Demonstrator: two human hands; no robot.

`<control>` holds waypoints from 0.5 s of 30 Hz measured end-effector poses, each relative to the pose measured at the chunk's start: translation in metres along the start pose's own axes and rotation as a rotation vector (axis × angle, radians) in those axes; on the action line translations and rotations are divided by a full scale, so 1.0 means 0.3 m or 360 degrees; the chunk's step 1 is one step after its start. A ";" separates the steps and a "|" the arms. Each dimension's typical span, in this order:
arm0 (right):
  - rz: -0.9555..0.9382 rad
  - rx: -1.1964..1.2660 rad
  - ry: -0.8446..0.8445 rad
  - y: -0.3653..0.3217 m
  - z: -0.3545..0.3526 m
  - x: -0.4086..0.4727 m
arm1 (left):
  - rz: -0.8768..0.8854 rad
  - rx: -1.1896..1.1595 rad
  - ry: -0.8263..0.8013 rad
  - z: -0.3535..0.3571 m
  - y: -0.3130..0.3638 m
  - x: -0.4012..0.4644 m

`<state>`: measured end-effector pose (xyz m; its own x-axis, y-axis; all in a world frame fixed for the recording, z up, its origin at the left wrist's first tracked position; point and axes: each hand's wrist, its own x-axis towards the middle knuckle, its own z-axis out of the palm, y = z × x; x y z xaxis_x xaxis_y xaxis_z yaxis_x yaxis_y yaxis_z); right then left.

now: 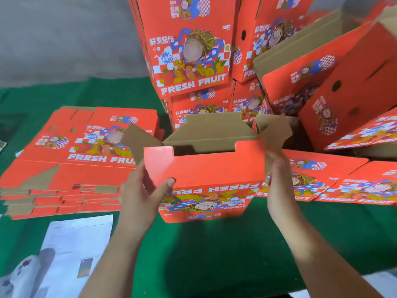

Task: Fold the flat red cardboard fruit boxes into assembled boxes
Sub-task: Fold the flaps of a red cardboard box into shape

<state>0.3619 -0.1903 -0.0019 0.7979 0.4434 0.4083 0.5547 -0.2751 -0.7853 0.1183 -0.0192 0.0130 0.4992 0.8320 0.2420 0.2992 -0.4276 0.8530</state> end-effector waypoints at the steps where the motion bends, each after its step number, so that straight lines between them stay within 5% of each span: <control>1: -0.0041 -0.0028 -0.0056 0.005 0.005 -0.008 | 0.0010 0.0030 0.0023 0.010 -0.007 -0.003; 7: 0.0134 0.0187 -0.0186 0.028 0.049 -0.056 | -0.0095 0.0361 0.0155 0.029 -0.048 0.030; 15: -0.0305 -0.0191 -0.0344 -0.007 0.000 -0.009 | 0.0116 0.0596 0.0380 0.070 -0.066 0.053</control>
<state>0.3586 -0.1908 -0.0012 0.6149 0.6643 0.4250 0.7242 -0.2623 -0.6378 0.1374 -0.0050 -0.0097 0.3415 0.8346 0.4323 0.5662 -0.5498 0.6142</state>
